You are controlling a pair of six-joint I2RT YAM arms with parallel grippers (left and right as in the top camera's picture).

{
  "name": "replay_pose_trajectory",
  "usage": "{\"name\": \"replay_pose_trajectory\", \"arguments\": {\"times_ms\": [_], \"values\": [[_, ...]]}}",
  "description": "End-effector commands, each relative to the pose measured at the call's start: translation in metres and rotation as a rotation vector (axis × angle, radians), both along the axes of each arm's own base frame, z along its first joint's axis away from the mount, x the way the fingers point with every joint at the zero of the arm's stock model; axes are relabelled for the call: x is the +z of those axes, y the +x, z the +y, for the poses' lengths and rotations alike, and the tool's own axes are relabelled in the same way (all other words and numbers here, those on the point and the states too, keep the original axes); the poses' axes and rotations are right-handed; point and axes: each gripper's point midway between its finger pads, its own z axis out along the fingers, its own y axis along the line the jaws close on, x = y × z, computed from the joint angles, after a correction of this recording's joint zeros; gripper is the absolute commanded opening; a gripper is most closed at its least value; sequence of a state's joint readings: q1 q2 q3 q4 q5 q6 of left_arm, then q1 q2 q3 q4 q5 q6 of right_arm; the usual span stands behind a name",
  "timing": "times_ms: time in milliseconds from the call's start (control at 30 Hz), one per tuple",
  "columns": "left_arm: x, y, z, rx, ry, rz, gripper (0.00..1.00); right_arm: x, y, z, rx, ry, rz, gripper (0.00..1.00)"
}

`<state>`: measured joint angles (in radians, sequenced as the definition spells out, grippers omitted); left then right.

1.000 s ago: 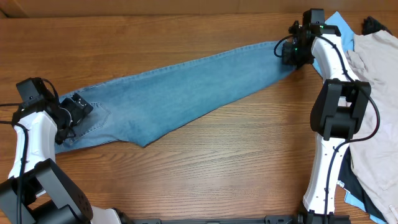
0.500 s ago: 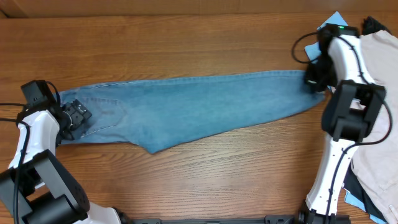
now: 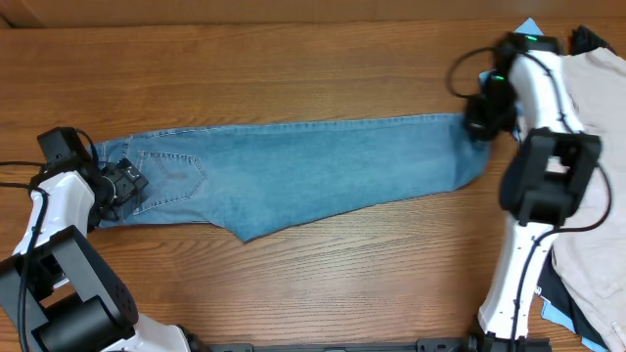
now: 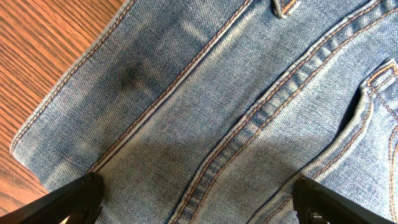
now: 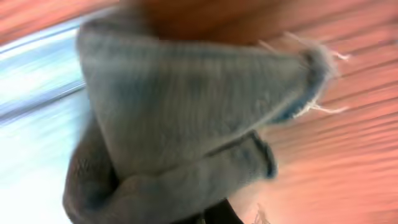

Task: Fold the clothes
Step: 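Carry the hems leftward with the right gripper, folding legs toward the waist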

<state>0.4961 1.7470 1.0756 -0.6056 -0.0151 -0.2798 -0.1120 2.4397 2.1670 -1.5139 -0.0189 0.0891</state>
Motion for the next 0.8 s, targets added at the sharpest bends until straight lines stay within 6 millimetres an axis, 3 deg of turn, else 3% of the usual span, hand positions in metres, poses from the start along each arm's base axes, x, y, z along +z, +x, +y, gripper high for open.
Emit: {"name": "replay_pose_trajectory", "arguments": {"times_ms": [0,133,233,433,533,767], "values": [[-0.007,0.005,-0.015,-0.052,-0.040,0.000,1.00,0.052,0.002,0.095,0.163,0.053,-0.104,0.04],[-0.007,0.006,-0.019,-0.057,-0.043,0.001,1.00,0.051,-0.008,0.156,0.208,0.018,-0.105,0.04],[-0.007,0.006,-0.024,-0.055,-0.069,-0.002,1.00,0.051,-0.019,0.222,0.289,0.039,-0.144,0.04],[-0.007,0.008,-0.030,-0.064,-0.100,-0.015,1.00,0.052,-0.045,0.309,0.420,0.076,-0.212,0.04],[-0.007,0.009,-0.031,-0.068,-0.110,-0.021,1.00,0.053,-0.055,0.344,0.471,0.104,-0.259,0.04],[-0.007,0.009,-0.033,-0.070,-0.120,-0.021,1.00,0.055,-0.082,0.393,0.535,0.142,-0.297,0.04]]}}
